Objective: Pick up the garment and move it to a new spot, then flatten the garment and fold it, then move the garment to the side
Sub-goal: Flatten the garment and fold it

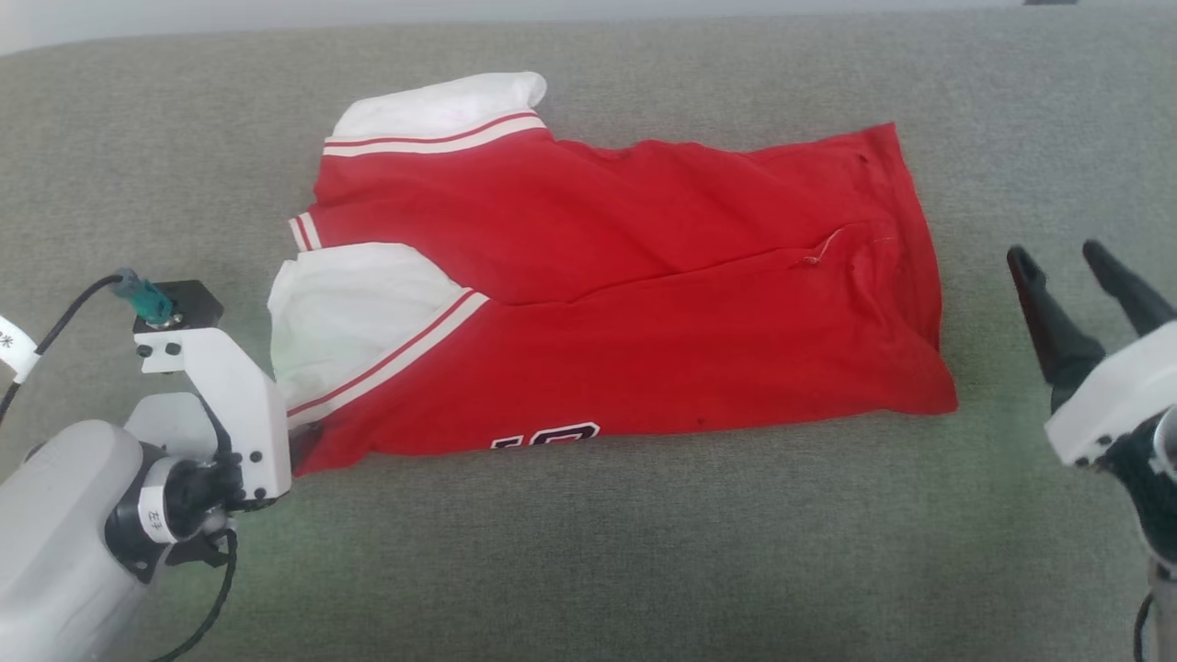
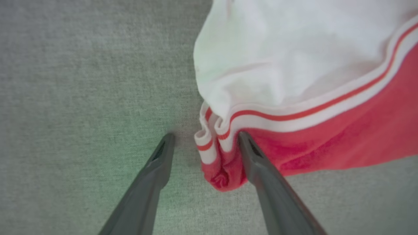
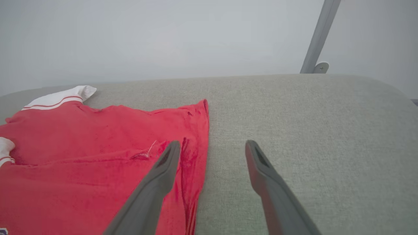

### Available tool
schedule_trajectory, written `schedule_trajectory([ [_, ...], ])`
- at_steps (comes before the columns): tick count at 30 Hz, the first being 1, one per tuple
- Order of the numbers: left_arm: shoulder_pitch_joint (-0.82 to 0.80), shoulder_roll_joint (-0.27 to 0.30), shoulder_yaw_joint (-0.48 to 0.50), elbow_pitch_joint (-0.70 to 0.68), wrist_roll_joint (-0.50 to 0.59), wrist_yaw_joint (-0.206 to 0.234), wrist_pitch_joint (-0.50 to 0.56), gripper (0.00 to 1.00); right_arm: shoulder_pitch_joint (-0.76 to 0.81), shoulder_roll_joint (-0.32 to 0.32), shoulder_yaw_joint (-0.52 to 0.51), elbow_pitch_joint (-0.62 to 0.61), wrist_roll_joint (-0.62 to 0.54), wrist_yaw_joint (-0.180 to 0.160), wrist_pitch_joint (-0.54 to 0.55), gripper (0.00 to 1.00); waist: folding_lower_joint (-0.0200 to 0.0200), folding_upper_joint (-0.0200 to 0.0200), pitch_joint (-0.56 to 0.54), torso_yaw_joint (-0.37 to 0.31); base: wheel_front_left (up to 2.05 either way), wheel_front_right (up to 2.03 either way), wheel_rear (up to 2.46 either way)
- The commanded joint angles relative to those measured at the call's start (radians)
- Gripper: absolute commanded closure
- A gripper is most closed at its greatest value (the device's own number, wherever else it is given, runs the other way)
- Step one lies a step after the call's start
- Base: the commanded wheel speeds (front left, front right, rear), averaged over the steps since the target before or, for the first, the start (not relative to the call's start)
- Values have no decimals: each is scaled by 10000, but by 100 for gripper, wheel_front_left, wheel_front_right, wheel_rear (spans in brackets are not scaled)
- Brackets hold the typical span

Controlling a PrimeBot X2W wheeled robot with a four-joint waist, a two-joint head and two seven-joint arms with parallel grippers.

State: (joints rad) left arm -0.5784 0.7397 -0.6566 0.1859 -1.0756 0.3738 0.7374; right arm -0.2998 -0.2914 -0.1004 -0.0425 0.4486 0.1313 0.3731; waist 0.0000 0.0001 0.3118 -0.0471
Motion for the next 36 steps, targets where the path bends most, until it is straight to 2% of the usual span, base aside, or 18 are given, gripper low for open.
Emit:
schedule_trajectory([
  [1, 252, -178, -150, 204, -180, -59, 108, 65, 278, 235, -176, -144, -107, -11, 122, 0, 0, -1, 59, -122, 0, 0, 0],
  [2, 248, -188, -238, 223, -144, -153, 139, 100, 353, 285, -243, -194, -148, -11, 159, 0, 0, -1, 73, -147, 0, 0, 0],
  [14, -48, -374, -288, 332, -119, -506, 0, 100, 645, 531, -9, 339, 148, -13, 2012, 0, 0, -1, 221, 18, 0, 0, 0],
  [27, -284, -666, -419, 299, -30, -730, -129, 100, -91, 366, 721, 2274, -1, -8, 4809, 0, 0, -1, 348, 587, 0, 0, 0],
  [28, -286, -695, -444, 324, -25, -761, -121, 100, -105, 320, 847, 2396, -49, -8, 5074, 44, 0, -1, 347, 623, 0, 0, 0],
  [29, -292, -727, -464, 353, -14, -785, -144, 100, -95, 291, 888, 2529, -19, -8, 5302, 100, 0, -1, 340, 653, 0, 0, 0],
  [36, -250, -694, -394, 496, -117, -938, -254, 100, -135, -144, 655, 2245, 85, -16, 5931, 100, 0, -1, 179, 810, 0, 0, 0],
])
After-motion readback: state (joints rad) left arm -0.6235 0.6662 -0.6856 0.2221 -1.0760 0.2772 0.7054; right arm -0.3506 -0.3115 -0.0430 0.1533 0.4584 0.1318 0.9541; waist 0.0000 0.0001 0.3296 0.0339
